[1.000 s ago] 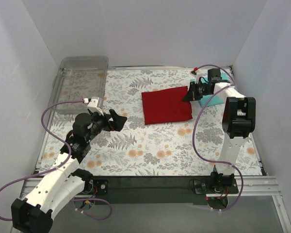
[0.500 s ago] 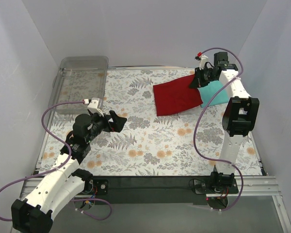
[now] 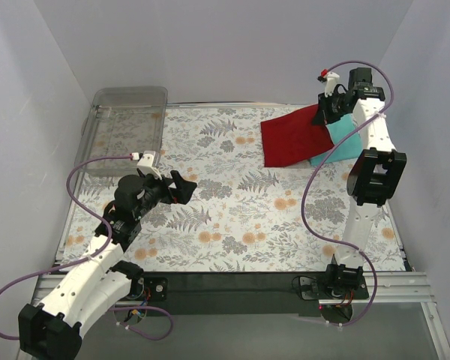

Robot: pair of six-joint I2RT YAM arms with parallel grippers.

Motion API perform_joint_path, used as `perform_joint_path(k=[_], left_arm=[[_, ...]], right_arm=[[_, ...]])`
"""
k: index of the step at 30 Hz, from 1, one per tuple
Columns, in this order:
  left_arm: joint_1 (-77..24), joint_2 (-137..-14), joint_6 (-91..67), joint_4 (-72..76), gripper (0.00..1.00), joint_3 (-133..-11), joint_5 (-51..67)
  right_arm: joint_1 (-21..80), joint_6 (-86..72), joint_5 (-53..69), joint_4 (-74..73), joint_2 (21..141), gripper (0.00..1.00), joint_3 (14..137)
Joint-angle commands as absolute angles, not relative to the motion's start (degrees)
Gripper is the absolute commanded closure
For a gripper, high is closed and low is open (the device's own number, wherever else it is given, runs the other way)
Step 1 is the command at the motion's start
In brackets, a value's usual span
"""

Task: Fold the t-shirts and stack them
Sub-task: Neatly place the folded tshirt to the corner

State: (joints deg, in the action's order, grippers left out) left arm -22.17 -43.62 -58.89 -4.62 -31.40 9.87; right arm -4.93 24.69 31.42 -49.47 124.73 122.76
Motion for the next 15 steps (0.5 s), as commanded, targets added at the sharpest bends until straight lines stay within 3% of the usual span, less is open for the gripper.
perform_joint_path(k=[1,15], left_arm=[[-21.80,-43.77,-58.18,-3.78,0.03,-31.20,10.11],[-21.80,-44.91,-58.10,-3.34,0.03,-31.20,10.46]], right_arm=[[-5.62,28.29,31.11,-51.50,125.86,0.99,127.35],[-8.43,31.29,29.53,-53.52,124.89,0.99,130.25]])
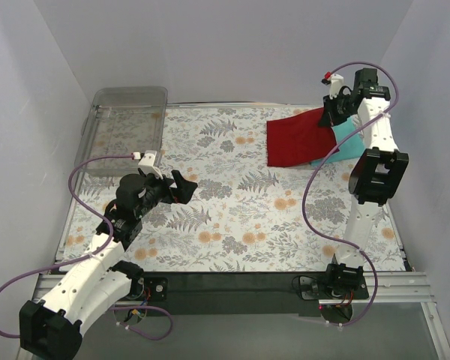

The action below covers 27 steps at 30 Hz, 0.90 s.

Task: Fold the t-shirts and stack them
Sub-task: Neatly place the folded tshirt to the corner

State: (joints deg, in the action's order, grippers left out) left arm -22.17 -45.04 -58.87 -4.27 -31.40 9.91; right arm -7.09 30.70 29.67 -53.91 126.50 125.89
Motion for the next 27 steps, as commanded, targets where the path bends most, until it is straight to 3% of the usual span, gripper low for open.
perform_joint_path(k=[1,27], left_arm=[[-21.88,-44.91,-58.18,-3.43,0.03,-31.11,10.55],[-21.88,-46.58,-57.92,-2.46,0.03,-30.50,10.99]], right_arm=[[-8.61,31.12,29.36,-53.61,124.81,0.99,130.60],[-11.69,28.39,33.30,-53.26,122.08,0.99,135.27]])
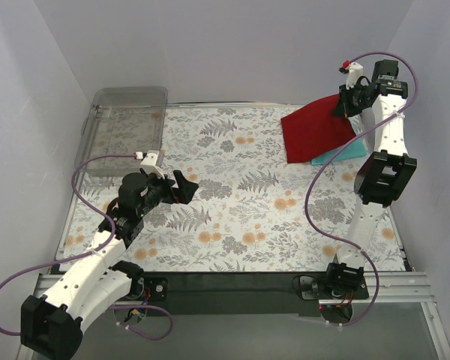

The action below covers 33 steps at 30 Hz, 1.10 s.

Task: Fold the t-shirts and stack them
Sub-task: Neatly place the folded tshirt to the corner

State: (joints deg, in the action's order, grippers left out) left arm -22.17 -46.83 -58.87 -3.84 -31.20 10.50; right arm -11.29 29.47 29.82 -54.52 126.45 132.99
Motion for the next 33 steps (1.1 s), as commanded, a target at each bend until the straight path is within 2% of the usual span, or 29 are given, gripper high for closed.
perform_joint_path(k=[1,11,33], left_arm=[[-21.80,-46.58,-58.01,-2.46,0.03,-30.41,10.99],[-21.80,-46.93,-57.92,-2.46,0.03,-30.41,11.07],[-21.88,-47.02,-57.92,-2.46,0.03,-30.32,11.25]], right_arm=[[-11.60,28.21,33.92,-53.35,121.91,0.99,135.00],[-11.60,27.25,37.44,-53.35,118.83,0.99,134.03],[-13.45,29.62,29.80,-52.03,122.69,0.99,136.23]])
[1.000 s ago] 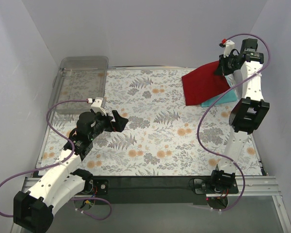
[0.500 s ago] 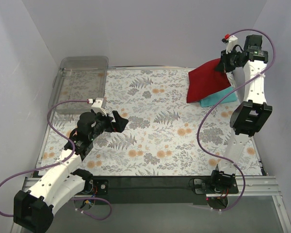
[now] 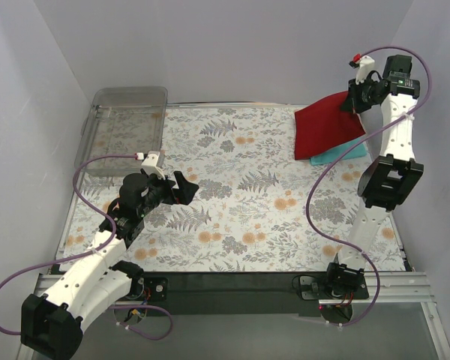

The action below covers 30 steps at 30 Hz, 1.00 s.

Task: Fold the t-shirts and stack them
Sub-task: Neatly place the folded tshirt to the corner

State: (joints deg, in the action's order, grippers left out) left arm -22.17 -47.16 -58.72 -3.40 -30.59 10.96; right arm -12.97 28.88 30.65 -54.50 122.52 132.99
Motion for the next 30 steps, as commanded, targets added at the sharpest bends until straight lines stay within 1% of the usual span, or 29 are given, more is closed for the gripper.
perform_joint_path(k=[1,5,14,19,23,30], left_arm=[[-21.88,-47.02,-57.92,-2.55,0.03,-30.41,11.25],[-21.80,-47.11,-57.83,-2.55,0.03,-30.32,11.16],[-21.88,-48.08,-58.01,-2.55,0.03,-30.41,11.34],[-21.88,-48.34,-58.27,-2.29,0.03,-30.23,11.51],[-21.80,-48.78,-58.36,-2.02,0.03,-30.23,11.69],[-21.88,-49.04,-58.27,-1.93,0.03,-30.32,11.78]], right_arm=[[-13.45,29.71,29.53,-51.60,123.30,0.99,136.32],[-13.45,30.32,27.95,-50.01,125.15,0.99,138.16],[-13.45,31.11,25.58,-46.67,126.47,0.98,136.76],[-13.45,31.38,21.36,-43.60,127.09,0.96,136.50],[-13.36,31.29,18.20,-41.49,127.27,0.95,136.06],[-12.75,31.46,17.14,-39.02,126.74,0.92,134.21]])
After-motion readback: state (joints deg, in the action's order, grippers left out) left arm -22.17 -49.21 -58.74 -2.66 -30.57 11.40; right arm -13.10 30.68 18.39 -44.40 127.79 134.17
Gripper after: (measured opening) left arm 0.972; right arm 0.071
